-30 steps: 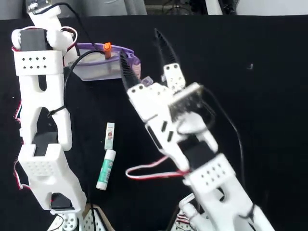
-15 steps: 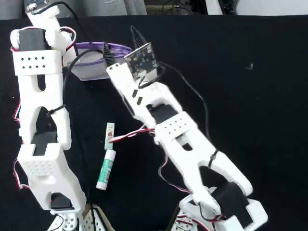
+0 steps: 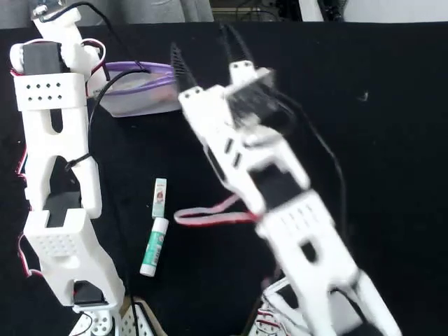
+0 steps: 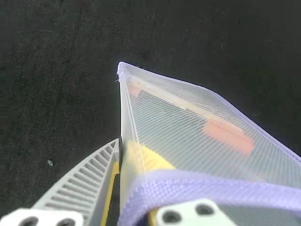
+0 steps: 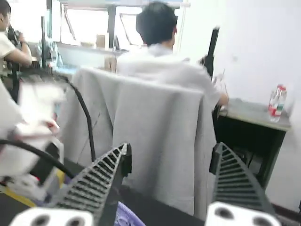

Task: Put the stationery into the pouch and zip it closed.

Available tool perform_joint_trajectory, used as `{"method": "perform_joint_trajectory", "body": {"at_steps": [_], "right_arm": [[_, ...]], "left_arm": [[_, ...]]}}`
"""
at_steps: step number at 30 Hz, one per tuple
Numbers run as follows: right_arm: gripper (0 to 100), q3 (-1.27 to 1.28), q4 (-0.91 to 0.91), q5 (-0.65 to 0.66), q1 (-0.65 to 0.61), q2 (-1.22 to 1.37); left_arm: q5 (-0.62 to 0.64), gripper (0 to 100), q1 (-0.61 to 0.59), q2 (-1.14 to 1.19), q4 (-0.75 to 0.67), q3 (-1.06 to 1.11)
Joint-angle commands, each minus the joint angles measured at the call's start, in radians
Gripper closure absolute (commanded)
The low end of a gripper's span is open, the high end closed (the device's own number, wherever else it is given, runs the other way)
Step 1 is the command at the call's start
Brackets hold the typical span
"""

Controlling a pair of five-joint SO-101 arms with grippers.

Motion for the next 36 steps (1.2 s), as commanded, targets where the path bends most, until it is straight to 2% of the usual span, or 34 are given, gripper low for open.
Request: {"method": "perform_joint_trajectory", "body": {"at_steps": [1, 9, 15, 19, 26, 36], "right_arm": [[73.0, -0.053, 0.209, -0.002, -0.037, -0.205], [73.0, -0.056, 0.644, -0.003, -0.124, -0.308], [73.0, -0.064, 0.879, -0.003, -0.216, -0.292], [73.0, -0.097, 0.976, -0.097, -0.245, -0.196], [73.0, -0.102, 0.905, -0.206, -0.256, 0.079], [73.0, -0.048, 0.618, -0.430, -0.269, 0.486]], "left_arm": [[0.005, 97, -0.016, -0.020, -0.003, -0.005], [0.008, 97, -0.056, -0.018, -0.032, -0.004], [0.008, 97, -0.059, -0.018, -0.032, -0.004], [0.009, 97, -0.059, -0.018, -0.032, -0.004], [0.009, 97, -0.059, -0.018, -0.032, -0.004], [0.008, 97, -0.059, -0.018, -0.032, -0.004]]}}
